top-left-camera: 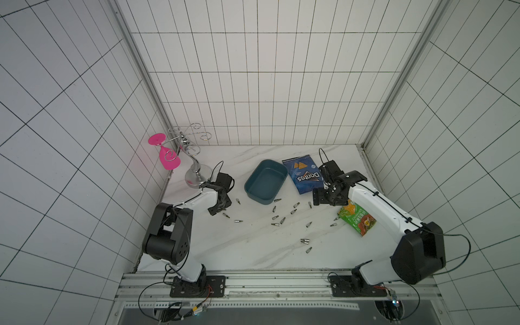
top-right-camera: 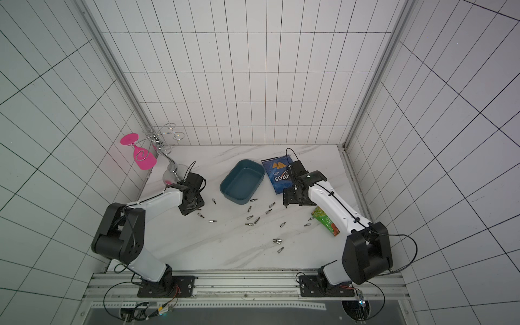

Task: Put the bit on the desktop into the storage box
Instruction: Pick up the screwdriver bit from the center of the board.

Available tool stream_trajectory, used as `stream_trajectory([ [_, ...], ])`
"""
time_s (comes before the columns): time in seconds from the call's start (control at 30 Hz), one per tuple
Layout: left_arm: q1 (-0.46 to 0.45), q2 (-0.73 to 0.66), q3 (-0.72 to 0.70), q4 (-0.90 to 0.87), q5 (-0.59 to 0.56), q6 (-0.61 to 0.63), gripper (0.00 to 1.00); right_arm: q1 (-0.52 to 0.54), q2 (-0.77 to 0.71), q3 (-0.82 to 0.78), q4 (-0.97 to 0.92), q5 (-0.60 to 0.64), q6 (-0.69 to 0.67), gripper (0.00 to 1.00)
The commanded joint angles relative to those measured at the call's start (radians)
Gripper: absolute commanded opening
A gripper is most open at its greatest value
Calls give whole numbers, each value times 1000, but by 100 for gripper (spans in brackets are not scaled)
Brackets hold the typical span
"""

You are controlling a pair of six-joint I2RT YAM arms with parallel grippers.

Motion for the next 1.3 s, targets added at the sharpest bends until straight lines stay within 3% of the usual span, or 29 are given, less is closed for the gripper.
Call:
stream_trajectory([
  [0.0, 5, 14, -2, 24, 2, -4, 53, -10, 5, -14, -3, -5, -6, 91],
  [0.67, 6, 71, 6, 38, 35, 1, 47, -13, 7, -20, -4, -7, -7, 90],
  [1.27, -9, 98, 8, 39, 53, 13, 32, -31, 74, -4, -14, 3, -33, 91],
])
